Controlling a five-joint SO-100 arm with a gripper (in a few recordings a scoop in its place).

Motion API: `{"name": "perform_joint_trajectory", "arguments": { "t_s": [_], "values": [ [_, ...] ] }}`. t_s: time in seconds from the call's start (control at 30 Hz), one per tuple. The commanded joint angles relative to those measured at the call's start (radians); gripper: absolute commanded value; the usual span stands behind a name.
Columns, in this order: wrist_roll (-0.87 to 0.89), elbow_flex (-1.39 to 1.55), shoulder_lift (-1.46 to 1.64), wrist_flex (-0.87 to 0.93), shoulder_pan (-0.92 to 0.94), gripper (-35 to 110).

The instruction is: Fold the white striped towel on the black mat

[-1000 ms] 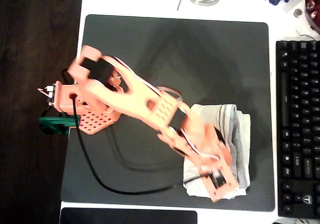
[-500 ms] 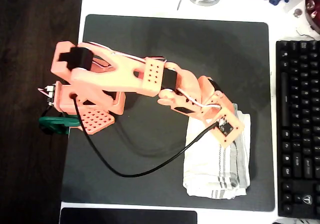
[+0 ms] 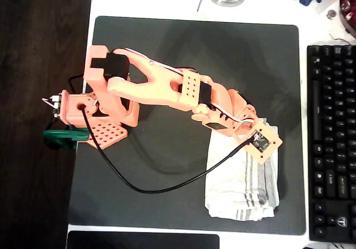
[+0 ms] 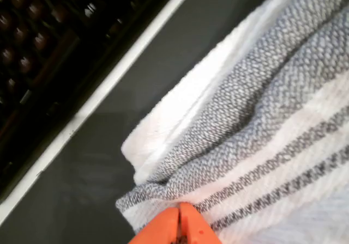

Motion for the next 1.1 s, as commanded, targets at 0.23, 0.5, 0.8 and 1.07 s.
{"name": "perform_joint_trajectory", "arguments": {
  "t_s": [0.23, 0.5, 0.8, 1.07],
  "values": [
    [-0.140, 0.267, 0.503, 0.002, 0.006, 1],
    [-0.333, 0.621, 0.936, 0.006, -0.026, 0],
    [-0.466, 0.701, 1.305, 0.348, 0.052, 0],
    [-0.580, 0.664, 1.644, 0.802, 0.063, 0]
  ]
}}
